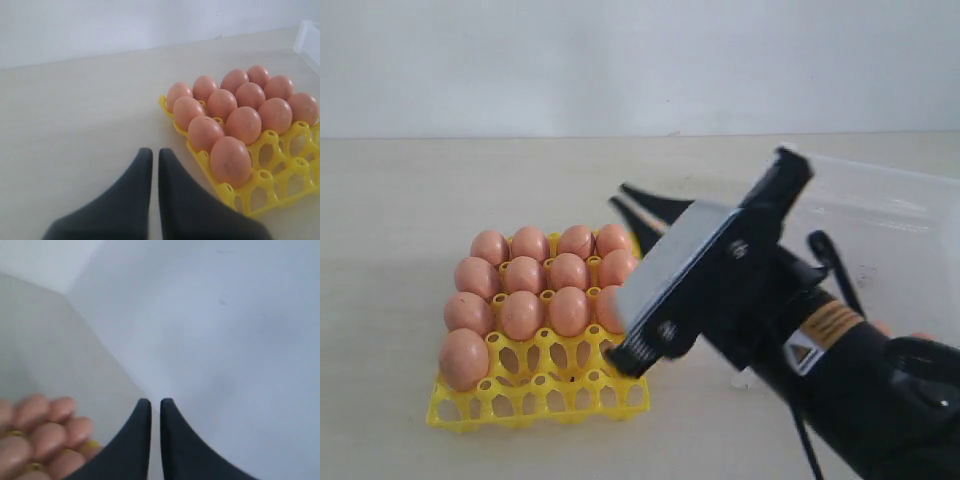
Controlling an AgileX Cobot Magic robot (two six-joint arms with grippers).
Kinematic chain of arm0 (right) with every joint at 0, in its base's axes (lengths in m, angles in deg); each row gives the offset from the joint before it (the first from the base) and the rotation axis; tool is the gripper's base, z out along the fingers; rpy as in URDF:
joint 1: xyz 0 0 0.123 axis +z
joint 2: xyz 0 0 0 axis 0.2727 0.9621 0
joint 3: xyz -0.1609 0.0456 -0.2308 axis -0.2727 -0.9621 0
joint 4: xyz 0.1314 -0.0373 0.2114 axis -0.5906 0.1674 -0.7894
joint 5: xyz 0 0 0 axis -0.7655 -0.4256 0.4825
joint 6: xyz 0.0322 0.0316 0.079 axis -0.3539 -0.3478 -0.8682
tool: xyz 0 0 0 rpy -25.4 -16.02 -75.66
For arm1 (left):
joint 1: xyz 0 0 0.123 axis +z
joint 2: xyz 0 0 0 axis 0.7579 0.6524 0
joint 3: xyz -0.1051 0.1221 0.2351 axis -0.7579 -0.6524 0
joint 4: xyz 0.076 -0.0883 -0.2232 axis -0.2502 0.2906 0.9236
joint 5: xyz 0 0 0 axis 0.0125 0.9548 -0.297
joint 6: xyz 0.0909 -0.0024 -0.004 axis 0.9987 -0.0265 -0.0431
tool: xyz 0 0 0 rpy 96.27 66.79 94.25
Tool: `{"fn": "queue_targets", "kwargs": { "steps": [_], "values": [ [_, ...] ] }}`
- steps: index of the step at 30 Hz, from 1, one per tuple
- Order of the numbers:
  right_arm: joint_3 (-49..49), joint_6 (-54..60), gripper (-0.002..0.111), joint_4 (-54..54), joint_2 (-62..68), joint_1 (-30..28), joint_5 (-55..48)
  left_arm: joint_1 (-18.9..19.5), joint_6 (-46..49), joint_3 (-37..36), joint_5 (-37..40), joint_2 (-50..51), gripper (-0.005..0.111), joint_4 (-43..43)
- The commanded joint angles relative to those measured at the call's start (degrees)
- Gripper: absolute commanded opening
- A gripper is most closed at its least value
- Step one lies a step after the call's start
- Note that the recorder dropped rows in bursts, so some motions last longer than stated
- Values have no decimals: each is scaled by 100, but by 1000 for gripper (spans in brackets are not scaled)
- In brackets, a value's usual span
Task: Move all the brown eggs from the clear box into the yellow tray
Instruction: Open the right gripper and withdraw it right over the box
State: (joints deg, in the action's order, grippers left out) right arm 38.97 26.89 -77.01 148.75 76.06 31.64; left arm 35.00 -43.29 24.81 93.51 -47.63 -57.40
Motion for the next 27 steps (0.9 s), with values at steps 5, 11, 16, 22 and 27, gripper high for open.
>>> {"fn": "queue_targets", "kwargs": {
  "steps": [5, 11, 16, 22, 27],
  "values": [
    [305, 1411, 0, -4583, -649, -780, -2436, -26, -45, -15, -19, -15, 4, -9],
    [577, 4231, 12, -7475, -1276, -1716, -3822, -26, -45, -15, -19, -15, 4, -9],
    [571, 4027, 40, -7475, -1428, -1858, -3702, -26, -45, -15, -19, -15, 4, -9],
    [404, 3452, 42, -7475, -1428, -2327, -3781, -26, -45, -15, -19, -15, 4, -9],
    [240, 2997, 42, -7475, -1428, -2940, -4941, -26, -45, -15, -19, -15, 4, -9]
  ]
}}
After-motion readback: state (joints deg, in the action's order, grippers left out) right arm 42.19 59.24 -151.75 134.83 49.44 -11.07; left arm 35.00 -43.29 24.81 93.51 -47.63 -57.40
